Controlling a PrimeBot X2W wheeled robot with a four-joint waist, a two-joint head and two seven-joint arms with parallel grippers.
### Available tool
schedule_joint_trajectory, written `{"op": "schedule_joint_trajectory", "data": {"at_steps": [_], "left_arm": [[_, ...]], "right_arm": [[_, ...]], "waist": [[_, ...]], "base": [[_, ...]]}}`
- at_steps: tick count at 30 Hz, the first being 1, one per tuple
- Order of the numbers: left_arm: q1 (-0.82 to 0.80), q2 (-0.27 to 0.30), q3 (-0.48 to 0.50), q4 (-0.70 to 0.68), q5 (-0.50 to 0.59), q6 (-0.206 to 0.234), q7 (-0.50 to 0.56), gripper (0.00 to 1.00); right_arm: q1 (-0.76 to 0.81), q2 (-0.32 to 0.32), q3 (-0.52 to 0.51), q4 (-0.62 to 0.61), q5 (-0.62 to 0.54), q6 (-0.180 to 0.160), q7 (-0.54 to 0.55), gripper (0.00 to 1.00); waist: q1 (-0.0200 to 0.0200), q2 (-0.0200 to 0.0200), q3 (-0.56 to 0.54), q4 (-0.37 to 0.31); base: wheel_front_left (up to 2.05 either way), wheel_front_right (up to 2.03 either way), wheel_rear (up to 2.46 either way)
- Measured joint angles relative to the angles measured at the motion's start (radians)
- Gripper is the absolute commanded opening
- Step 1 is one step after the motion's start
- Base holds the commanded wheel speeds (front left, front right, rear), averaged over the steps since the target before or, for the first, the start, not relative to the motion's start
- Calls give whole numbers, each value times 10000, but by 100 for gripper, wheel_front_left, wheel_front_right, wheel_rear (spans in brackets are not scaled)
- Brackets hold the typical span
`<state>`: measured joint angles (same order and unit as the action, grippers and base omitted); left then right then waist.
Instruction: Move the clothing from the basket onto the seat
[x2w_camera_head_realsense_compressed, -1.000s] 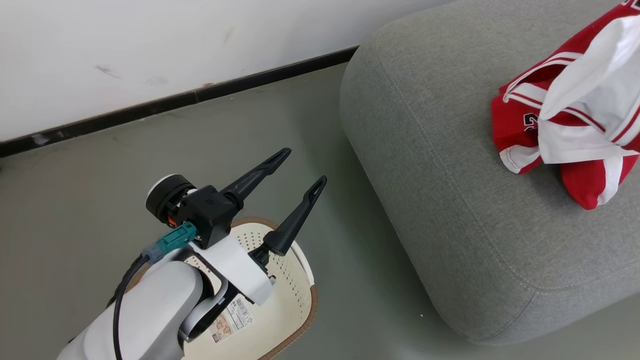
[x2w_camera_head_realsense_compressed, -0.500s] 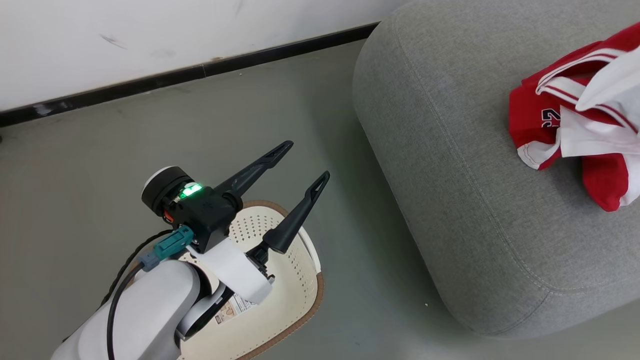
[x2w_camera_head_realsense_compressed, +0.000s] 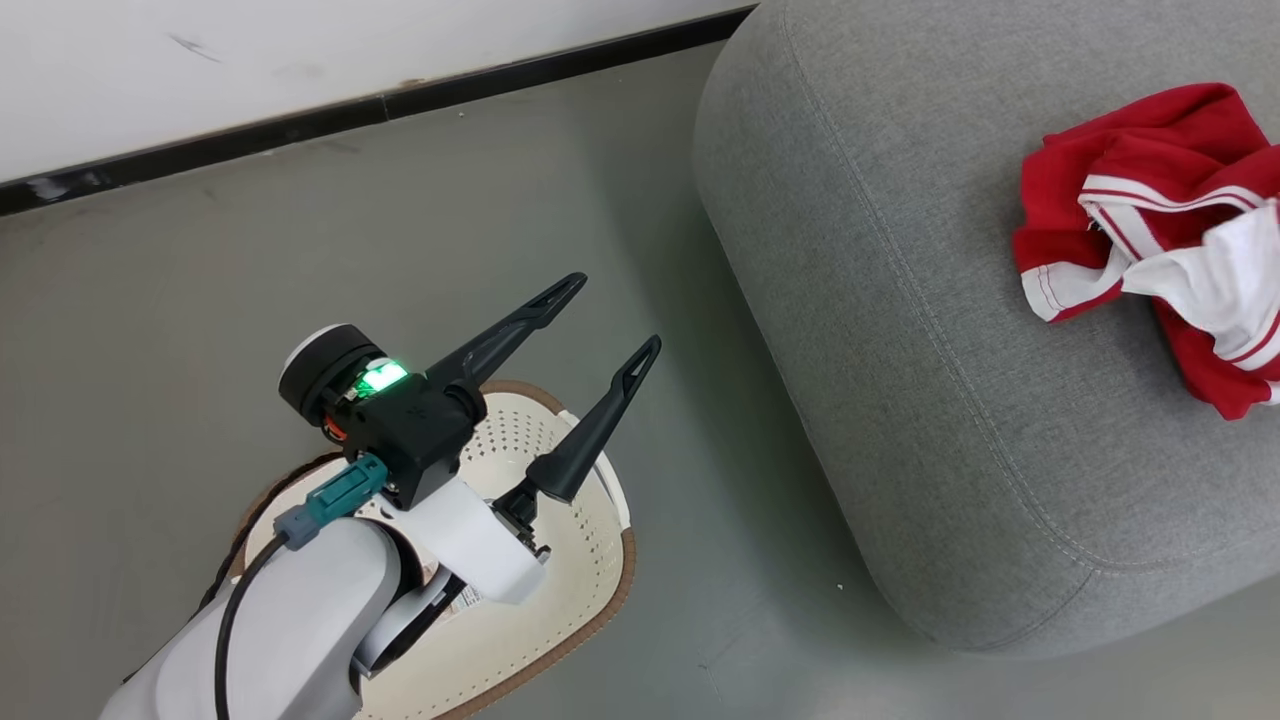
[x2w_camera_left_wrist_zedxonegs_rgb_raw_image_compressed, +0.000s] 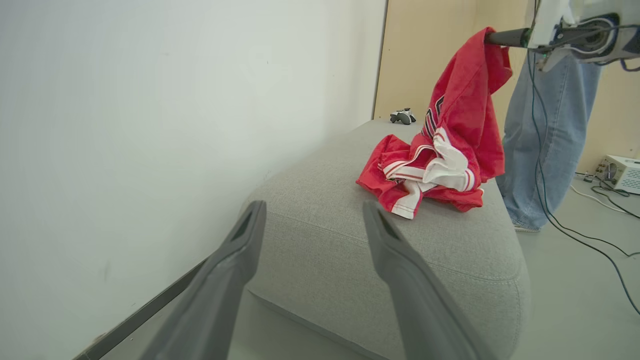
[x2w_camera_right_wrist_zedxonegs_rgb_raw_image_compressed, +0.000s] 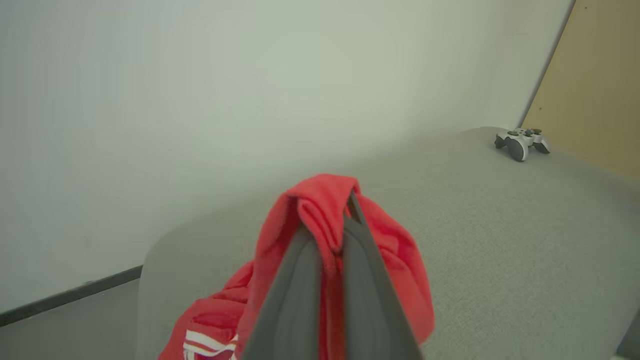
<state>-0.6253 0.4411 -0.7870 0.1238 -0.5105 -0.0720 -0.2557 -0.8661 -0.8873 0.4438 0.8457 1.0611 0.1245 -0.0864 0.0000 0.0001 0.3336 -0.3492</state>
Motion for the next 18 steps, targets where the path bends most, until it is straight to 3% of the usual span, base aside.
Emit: {"op": "schedule_joint_trajectory", "data": {"at_steps": [18], "left_arm": [[2,-259,69,-192,324,-163,0,100]], "right_arm": [[921,859,334,1559,-729,0,-901,0]], "waist": [[0,-1,292,-164]], "base": [[0,0,0]]}}
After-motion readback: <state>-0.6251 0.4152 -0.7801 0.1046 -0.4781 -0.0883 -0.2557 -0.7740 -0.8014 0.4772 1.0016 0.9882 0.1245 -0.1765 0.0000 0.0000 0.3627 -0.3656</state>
